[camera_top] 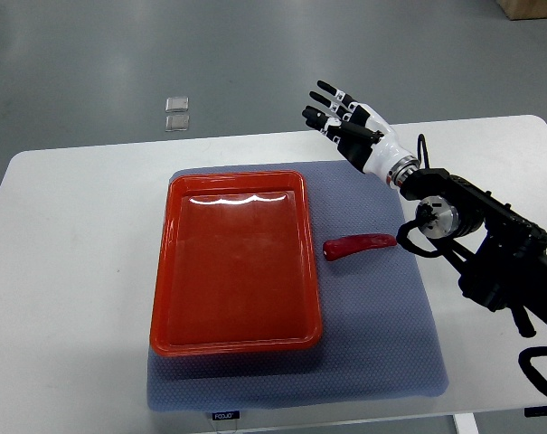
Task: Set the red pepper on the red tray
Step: 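Move the right hand down toward the red pepper beside the tray, then close the right hand's fingers around the red pepper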
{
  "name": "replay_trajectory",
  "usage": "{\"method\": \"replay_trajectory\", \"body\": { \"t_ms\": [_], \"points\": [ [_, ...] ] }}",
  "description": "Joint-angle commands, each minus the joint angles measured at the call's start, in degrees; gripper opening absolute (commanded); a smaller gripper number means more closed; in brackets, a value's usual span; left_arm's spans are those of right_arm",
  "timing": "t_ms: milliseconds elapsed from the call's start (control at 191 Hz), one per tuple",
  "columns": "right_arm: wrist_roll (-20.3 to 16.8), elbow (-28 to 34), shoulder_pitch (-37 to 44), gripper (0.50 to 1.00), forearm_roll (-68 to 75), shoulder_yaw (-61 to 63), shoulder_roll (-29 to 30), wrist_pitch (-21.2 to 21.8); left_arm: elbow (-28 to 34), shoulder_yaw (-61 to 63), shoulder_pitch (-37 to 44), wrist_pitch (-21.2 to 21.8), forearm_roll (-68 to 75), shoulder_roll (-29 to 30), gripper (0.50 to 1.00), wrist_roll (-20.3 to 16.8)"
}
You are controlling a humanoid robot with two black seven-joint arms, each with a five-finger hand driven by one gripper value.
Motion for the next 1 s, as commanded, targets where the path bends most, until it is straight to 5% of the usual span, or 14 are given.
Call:
{"method": "replay_trajectory", "body": {
  "t_ms": [0, 272, 628, 995],
  "points": [
    [-0.07, 0.29, 4.28, 0.913, -7.26, -10.40, -3.38, 1.96, 0.03, 0.00, 0.06, 0.01, 0.01, 0.00, 1.000, 0.00],
    [-2.00, 7.93, 25.81, 0.913, -18.95, -51.88, -13.66, 7.50, 0.12, 0.00, -0.02, 0.01, 0.01, 0.00, 1.000, 0.00],
    [-2.18, 16.98, 32.23, 0.913, -23.35, -59.44, -20.96, 7.76, -0.15, 0.00, 0.06, 0.01, 0.01, 0.00, 1.000, 0.00],
    [-2.18, 17.16, 31.52, 0.907, -28.45, -61.29, -21.49, 3.89, 0.03, 0.00, 0.06, 0.01, 0.09, 0.00, 1.000, 0.00]
  ]
}}
